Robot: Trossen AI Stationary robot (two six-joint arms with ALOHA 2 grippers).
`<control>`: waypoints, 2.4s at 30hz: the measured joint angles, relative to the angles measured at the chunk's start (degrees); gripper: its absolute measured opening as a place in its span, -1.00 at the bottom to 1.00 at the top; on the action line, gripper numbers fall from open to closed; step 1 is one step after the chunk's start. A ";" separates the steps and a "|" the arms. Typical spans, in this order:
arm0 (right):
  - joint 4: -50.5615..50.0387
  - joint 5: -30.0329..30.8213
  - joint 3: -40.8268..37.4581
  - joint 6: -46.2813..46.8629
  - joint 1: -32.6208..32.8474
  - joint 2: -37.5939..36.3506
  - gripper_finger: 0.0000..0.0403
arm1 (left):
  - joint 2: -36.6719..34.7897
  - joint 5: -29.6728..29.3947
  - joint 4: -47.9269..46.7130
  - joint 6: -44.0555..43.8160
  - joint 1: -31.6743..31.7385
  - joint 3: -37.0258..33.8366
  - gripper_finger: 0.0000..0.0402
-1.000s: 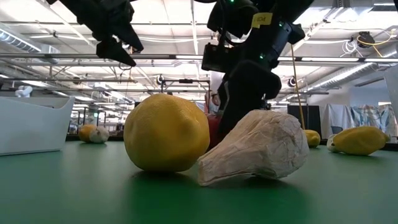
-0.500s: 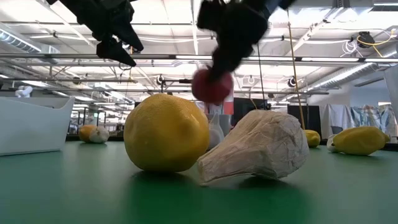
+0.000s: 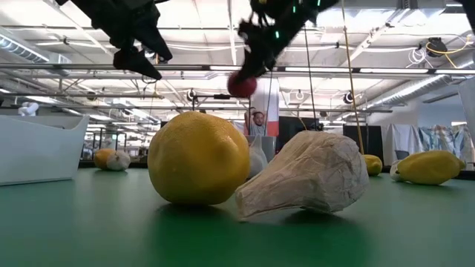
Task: Sort produce into baskets
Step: Put the tomato into the gray bin, then put the garlic into the white bin
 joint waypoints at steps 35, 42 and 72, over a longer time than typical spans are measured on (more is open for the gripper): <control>6.50 -5.53 -0.02 0.17 -15.14 8.75 0.82 | 0.07 -7.42 7.94 -8.42 0.00 0.00 0.86; 3.99 -5.54 -0.04 3.38 -14.71 7.34 0.83 | 0.07 -6.31 7.91 -8.44 -0.84 0.00 0.86; -13.68 -7.65 -0.02 37.89 9.75 -4.79 -0.70 | 0.04 -0.52 3.11 3.10 -10.66 -2.01 0.86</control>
